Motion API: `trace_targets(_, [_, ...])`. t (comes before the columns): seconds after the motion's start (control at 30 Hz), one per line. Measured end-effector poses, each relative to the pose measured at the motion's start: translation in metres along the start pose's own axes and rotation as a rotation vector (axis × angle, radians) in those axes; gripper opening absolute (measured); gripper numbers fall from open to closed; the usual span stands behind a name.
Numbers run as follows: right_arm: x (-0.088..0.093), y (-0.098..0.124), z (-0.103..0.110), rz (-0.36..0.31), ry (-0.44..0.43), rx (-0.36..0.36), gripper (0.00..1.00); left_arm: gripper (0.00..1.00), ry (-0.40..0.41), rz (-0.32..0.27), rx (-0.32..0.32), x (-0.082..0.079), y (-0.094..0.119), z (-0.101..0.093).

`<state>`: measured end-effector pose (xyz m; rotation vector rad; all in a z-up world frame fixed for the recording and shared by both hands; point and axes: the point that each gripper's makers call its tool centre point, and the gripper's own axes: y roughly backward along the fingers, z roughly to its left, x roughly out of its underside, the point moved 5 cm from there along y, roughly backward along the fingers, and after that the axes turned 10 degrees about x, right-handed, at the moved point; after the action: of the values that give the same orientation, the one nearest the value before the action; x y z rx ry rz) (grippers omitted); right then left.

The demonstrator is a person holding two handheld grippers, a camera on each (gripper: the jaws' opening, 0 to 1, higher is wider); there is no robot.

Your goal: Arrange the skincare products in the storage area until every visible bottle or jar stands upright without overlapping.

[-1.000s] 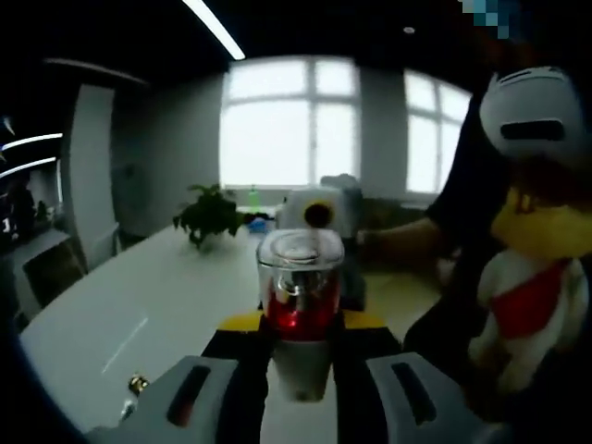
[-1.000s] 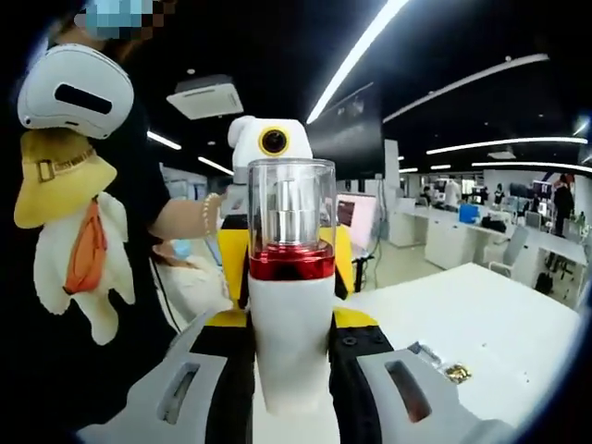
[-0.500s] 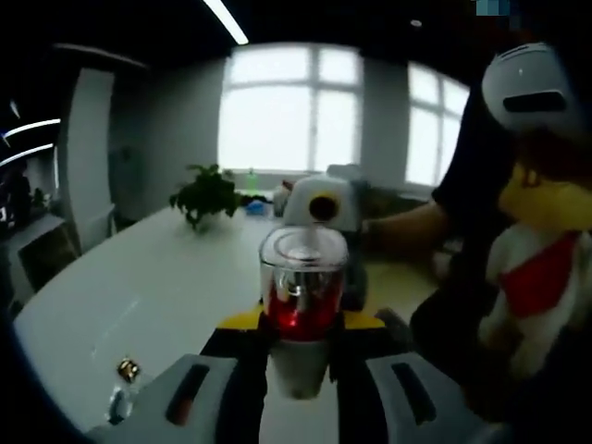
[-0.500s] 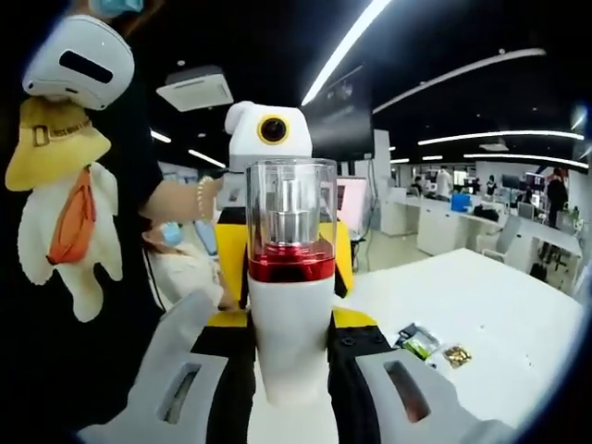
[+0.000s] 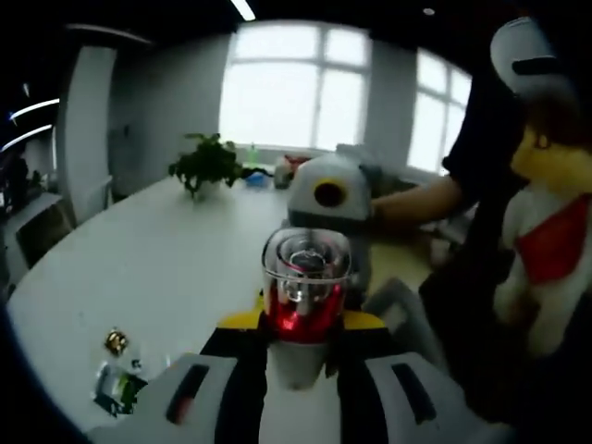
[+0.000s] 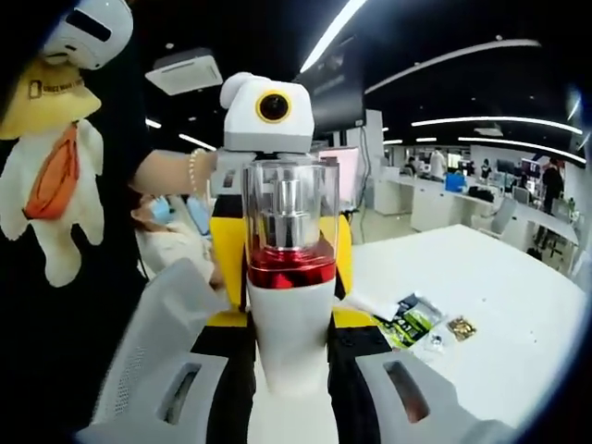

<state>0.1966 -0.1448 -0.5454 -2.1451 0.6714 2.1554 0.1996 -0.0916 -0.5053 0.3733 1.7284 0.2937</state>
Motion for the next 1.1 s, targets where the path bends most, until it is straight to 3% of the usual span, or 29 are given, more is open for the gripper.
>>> trace_targets(1.1, [0.084, -0.031, -0.007, 0.152, 0.045, 0.113, 0.30, 0.23, 0.049, 0.092, -0.017, 0.083, -0.031, 0.033])
